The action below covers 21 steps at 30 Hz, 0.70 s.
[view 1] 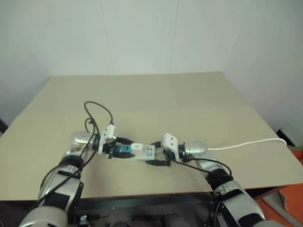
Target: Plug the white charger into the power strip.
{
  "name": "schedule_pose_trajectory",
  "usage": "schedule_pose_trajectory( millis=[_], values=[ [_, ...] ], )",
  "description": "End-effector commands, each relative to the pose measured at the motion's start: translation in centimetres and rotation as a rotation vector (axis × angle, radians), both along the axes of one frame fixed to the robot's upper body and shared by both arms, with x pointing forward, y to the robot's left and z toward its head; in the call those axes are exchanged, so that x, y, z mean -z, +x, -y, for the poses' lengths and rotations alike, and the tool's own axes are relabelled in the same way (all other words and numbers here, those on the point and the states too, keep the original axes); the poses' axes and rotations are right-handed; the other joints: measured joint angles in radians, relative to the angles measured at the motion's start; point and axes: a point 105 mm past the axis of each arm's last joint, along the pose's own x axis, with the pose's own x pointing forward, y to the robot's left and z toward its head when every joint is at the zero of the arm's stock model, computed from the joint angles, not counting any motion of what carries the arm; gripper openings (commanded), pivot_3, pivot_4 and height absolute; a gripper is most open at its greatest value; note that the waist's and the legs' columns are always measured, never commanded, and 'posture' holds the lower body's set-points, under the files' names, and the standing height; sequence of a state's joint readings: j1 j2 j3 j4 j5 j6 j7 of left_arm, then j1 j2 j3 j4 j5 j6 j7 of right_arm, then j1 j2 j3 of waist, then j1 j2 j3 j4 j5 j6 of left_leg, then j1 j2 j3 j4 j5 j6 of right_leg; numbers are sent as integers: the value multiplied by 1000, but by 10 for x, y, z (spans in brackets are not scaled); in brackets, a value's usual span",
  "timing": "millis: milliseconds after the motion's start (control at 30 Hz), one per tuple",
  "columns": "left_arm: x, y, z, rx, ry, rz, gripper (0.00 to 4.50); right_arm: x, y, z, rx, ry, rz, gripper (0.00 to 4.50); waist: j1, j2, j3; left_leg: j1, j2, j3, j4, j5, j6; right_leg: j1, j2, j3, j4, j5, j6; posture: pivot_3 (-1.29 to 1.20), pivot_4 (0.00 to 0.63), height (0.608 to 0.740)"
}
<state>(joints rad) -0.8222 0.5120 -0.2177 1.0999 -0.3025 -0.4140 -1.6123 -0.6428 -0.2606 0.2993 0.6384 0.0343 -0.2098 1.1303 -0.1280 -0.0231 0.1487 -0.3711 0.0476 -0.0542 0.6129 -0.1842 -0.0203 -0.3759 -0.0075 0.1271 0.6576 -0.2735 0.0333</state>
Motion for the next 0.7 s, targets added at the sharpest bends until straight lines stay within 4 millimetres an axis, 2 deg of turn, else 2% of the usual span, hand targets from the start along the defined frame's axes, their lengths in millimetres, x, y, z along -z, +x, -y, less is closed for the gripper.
schedule_pose_trajectory(
  millis=[33, 100, 200, 333, 367, 400, 533, 700],
  values=[
    [-3, -3, -14, -6, 50, -14, 2869, 11, -4, 1, -12, -45, -6, 3436, -1, -1, 1, -1, 0, 0, 0, 0, 0, -1, 0, 0, 0, 0, 0, 0, 150, 740],
    [-12, -3, -21, -9, 61, -15, 2869, 9, -3, 2, -7, -42, -2, 3436, -2, -1, 1, -4, 0, 0, -2, 0, 0, -6, 0, 1, 0, 0, 1, 0, 150, 740],
    [-36, -4, -36, -27, 49, 10, 2869, 3, -1, 5, -1, -27, -20, 3436, -3, -2, 2, -14, 1, 0, -3, 0, 0, -14, 2, 1, 1, 0, 1, 0, 150, 740],
    [-60, -7, -57, -66, 37, 69, 2869, -6, -2, 14, -20, -7, -63, 3436, 7, -4, 8, -17, 1, 0, -3, 0, 0, -16, 1, -1, -2, 0, 0, 0, 150, 740],
    [-62, -8, -62, -78, 42, 80, 2908, -8, -1, 16, -11, 2, -61, 4161, 10, -4, 10, -18, 1, 0, -3, 0, 0, -16, 1, -1, -2, 0, 0, 0, 150, 740],
    [-63, -9, -68, -91, 52, 90, 2908, -11, -1, 21, -7, 4, -59, 4363, 15, -4, 13, -18, 1, 0, -3, 0, 0, -16, 0, -1, -3, 0, 0, 0, 150, 740],
    [-69, -15, -84, -139, 34, 114, 2908, -24, -8, 43, -8, 5, -31, 4460, 37, -2, 16, -30, 1, 0, -2, 0, 0, -26, -1, -3, -5, 0, 0, 0, 150, 740],
    [-82, -30, -99, -182, -29, 122, 2908, -52, -32, 88, -9, -47, 60, 4460, 67, -1, 19, -50, 1, 0, 1, 0, 0, -46, -2, -4, 0, 2, -4, 0, 150, 740]
  ],
)
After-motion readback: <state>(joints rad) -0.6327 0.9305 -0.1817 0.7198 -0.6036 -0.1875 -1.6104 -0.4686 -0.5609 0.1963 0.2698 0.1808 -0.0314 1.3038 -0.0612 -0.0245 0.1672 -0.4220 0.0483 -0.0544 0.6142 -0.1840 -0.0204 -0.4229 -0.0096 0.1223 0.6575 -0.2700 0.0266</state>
